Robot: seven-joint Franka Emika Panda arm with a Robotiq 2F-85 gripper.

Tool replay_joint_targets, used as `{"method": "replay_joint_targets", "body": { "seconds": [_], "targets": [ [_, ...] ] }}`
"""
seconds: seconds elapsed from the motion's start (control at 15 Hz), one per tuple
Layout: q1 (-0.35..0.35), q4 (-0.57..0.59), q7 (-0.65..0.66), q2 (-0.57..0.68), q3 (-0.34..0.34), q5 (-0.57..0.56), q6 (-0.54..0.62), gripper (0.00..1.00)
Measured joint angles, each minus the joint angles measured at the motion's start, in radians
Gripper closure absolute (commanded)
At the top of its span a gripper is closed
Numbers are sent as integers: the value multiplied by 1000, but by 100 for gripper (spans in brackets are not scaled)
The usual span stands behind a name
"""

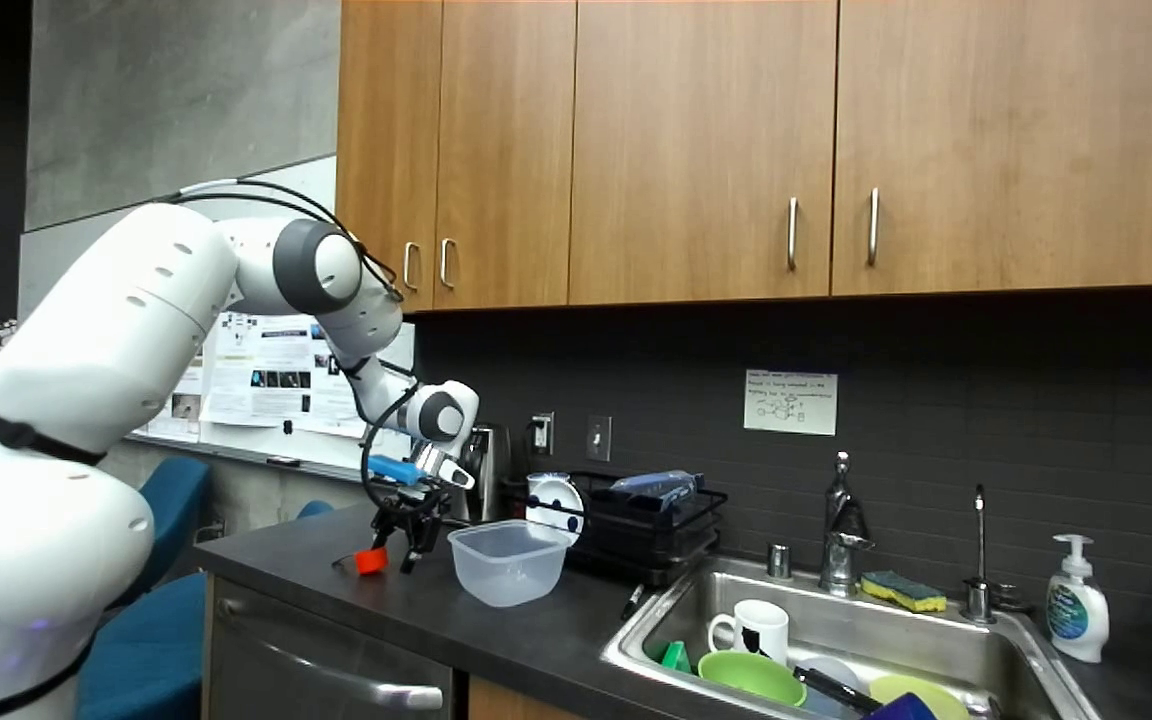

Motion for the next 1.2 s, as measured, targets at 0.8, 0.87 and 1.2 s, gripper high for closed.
{"method": "replay_joint_targets", "body": {
  "seconds": [0.8, 0.87, 1.2],
  "targets": [
    [3, -8, 0, 0, 0, 0, 20, 47],
    [3, -8, 0, 0, 0, 0, 25, 54],
    [4, -9, 1, -1, 0, 0, 28, 55]
  ]
}}
